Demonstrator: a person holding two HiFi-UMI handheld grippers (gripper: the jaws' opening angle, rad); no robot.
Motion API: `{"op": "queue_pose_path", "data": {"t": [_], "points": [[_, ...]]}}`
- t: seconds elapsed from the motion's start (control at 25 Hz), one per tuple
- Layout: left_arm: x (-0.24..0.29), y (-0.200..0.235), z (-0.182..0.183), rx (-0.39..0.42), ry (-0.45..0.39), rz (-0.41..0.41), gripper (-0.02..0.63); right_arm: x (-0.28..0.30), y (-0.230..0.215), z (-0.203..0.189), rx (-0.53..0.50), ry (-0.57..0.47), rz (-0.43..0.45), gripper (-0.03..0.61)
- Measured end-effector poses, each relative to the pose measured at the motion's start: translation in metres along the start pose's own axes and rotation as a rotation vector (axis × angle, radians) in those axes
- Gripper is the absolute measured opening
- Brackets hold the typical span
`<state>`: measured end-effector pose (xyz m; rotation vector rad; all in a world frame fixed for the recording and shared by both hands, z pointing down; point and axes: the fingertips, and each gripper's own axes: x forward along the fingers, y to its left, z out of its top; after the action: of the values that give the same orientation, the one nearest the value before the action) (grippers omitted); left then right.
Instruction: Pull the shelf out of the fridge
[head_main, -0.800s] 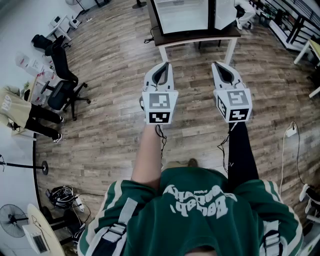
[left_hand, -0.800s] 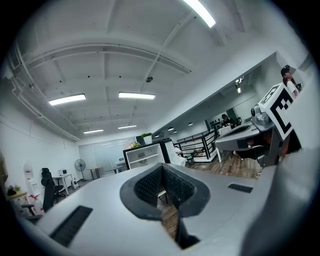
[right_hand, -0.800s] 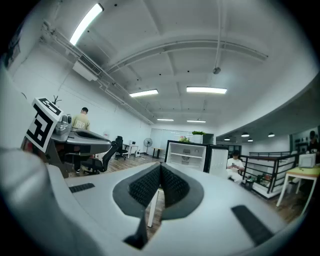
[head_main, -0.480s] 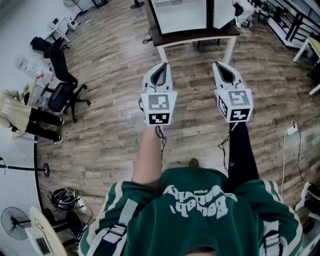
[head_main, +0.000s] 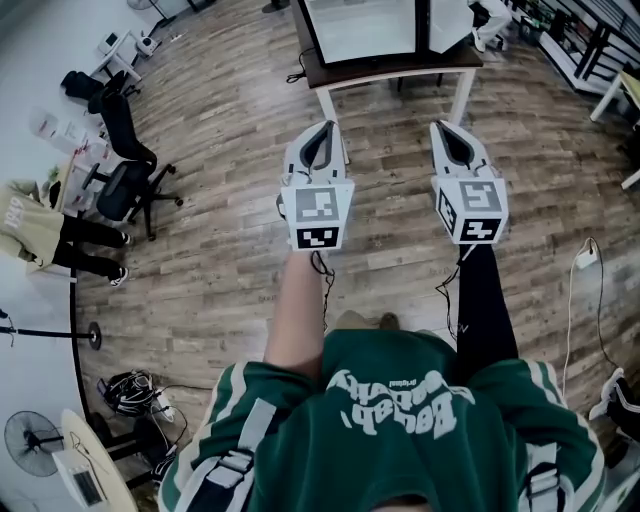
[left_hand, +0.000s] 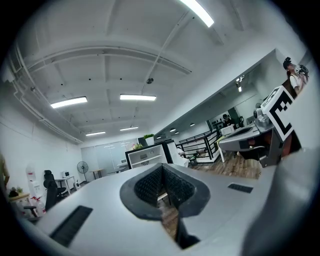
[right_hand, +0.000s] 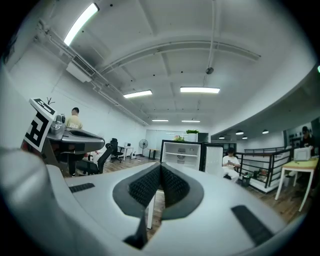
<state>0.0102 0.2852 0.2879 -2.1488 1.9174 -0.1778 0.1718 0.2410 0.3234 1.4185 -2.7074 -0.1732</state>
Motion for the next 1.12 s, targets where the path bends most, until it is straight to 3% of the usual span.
{"op": "queue_pose_path", "data": {"t": [0.32,0.64,0.88,1.12], "points": [[-0.001,0.005,-0.007,-0.007,0.005,0.001,0.015,0.002,0.002,-0.004,0.011,0.001,0.0,0.008],[0.027,0.015,-0.022,-0.014,-0.022,-0.022,0.015,0.031,-0.016,-0.017,-0.024,0.008,-0.068,0.006],[0.068,0.036,-0.029,-0.007,-0.09,-0.027,0.015,0.077,-0.023,-0.027,-0.006,0.005,-0.004,-0.002],[0.118,0.057,-0.042,-0.003,-0.08,-0.055,0.015,0.127,-0.024,-0.025,-0.089,-0.003,0.009,-0.003]]}}
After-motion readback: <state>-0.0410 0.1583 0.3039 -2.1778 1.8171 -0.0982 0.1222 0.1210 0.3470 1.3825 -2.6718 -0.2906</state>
